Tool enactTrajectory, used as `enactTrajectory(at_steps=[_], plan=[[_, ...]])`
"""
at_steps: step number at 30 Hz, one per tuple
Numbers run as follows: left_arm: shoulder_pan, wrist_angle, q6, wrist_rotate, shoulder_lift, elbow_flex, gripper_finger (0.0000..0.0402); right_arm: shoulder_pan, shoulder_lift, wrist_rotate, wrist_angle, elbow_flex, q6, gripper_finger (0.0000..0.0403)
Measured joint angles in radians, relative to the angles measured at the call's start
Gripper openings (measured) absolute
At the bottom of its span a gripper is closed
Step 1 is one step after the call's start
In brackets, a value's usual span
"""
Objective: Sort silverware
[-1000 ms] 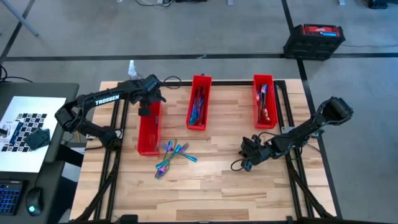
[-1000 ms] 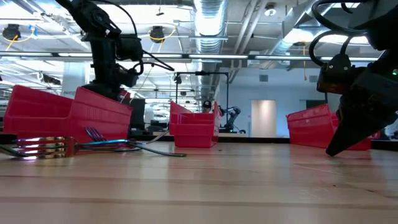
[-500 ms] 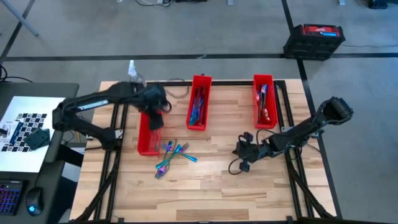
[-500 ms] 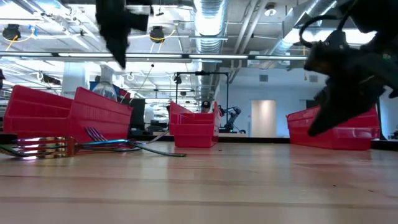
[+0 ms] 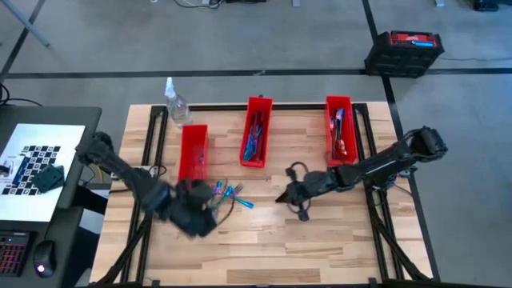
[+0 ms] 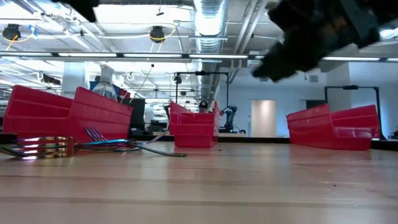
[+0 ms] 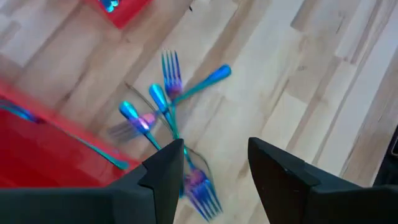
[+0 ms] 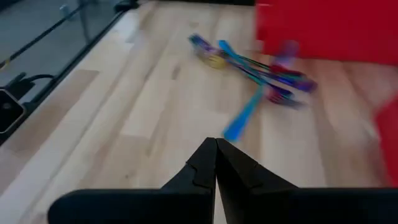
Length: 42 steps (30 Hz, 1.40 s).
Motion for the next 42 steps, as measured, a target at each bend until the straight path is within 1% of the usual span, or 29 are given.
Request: enactTrajectory(at_steps=[2,6,9,13,16,19,22,25,26,29,32,39,42], plan=[[-0.062,-0.016,-0.086,-0.036,0.035,0.0,0.0166,0.007,0.073,-0.017,-0.056,0.097,-0.031,0.0],[-0.154,-0.099,-0.244,-0.096,0.082,0.0,0.0166,0.022,0.238,-0.016,-0.232,0.333,-0.083,0.0],[-0.206,-0.149,-0.319,-0.132,0.096,0.0,0.0166,0.011,0.366,0.008,-0.318,0.515,-0.059,0.0],[-0.263,-0.198,-0.364,-0.144,0.097,0.0,0.0166,-0.027,0.536,0.015,-0.405,0.754,0.014,0.0002],[-0.298,-0.231,-0.391,-0.148,0.097,0.0,0.0166,-0.052,0.655,0.015,-0.519,0.911,0.02,0.0022],[-0.338,-0.258,-0.426,-0.151,0.097,0.0,0.0166,-0.07,0.746,0.016,-0.595,1.022,-0.027,0.0063],[-0.364,-0.259,-0.438,-0.152,0.097,0.0,0.0166,-0.085,0.8,0.021,-0.615,1.077,-0.097,0.0105],[-0.385,-0.261,-0.448,-0.159,0.097,0.0,0.0166,-0.092,0.824,0.081,-0.612,1.099,-0.156,0.0141],[-0.39,-0.261,-0.449,-0.16,0.097,0.0,0.0166,-0.094,0.825,0.102,-0.619,1.1,-0.183,0.015],[-0.399,-0.262,-0.448,-0.16,0.097,0.0,0.0166,-0.106,0.825,0.114,-0.642,1.1,-0.231,0.0168],[-0.403,-0.262,-0.446,-0.165,0.097,0.0,0.0166,-0.123,0.825,0.119,-0.639,1.086,-0.241,0.017],[-0.403,-0.259,-0.428,-0.181,0.097,0.0,0.0166,-0.153,0.825,0.119,-0.597,1.021,-0.219,0.0151],[-0.403,-0.259,-0.426,-0.189,0.097,0.0,0.0166,-0.148,0.824,0.084,-0.568,1.0,-0.219,0.0145]])
